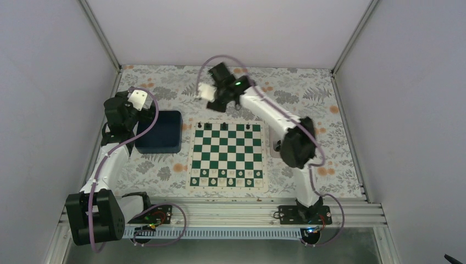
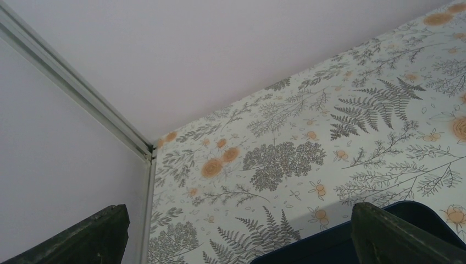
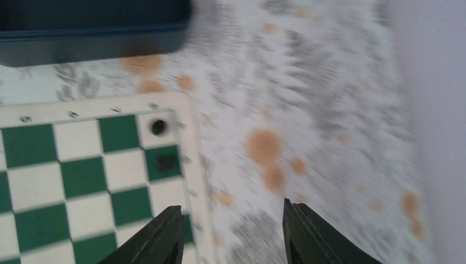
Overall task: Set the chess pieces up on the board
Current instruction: Place the chess piece on the chessboard, then pick up the chess piece from the storage box.
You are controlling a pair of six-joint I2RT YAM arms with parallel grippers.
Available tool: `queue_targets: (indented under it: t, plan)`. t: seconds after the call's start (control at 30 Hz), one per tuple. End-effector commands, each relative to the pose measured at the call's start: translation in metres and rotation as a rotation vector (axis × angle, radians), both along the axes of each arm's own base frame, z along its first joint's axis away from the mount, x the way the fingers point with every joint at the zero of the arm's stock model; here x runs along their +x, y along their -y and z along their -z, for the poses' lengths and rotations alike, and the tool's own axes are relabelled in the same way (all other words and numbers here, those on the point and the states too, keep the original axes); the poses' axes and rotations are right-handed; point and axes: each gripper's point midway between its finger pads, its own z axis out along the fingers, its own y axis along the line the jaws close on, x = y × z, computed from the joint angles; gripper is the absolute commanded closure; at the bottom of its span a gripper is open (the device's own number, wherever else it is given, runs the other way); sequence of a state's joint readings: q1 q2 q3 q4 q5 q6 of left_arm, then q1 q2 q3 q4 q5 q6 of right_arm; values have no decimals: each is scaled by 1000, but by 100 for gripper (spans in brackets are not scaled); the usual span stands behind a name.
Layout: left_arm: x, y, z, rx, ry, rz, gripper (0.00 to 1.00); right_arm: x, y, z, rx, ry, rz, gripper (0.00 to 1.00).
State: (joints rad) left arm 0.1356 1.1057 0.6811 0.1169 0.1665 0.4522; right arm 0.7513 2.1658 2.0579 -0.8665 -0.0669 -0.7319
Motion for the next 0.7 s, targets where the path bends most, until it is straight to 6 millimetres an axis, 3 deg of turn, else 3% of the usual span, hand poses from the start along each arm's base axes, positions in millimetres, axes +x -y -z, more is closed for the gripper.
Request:
queue_targets:
  t: [0.0, 0.17, 0.2, 0.27, 0.33, 0.47, 0.67]
  plan:
    - [-1, -3, -4, -8, 29, -13, 0, 28, 89, -69, 89, 63, 182, 53]
    - [3, -6, 0, -8, 15, -28, 0, 22, 214, -74, 101, 24, 378, 53]
    - [4, -7, 1, -12, 10, -29, 0, 14, 237, -65, 92, 4, 412, 54]
    - [6, -6, 3, -16, 3, -25, 0, 0, 282, -66, 91, 23, 478, 55]
    - [8, -6, 6, -20, -7, -24, 0, -12, 312, -49, 65, 8, 524, 55]
    - [10, -9, 12, -17, -24, -40, 0, -32, 347, -9, 28, -65, 592, 56]
    - [11, -10, 13, -16, -34, -42, 0, -63, 352, 35, -2, -199, 584, 59]
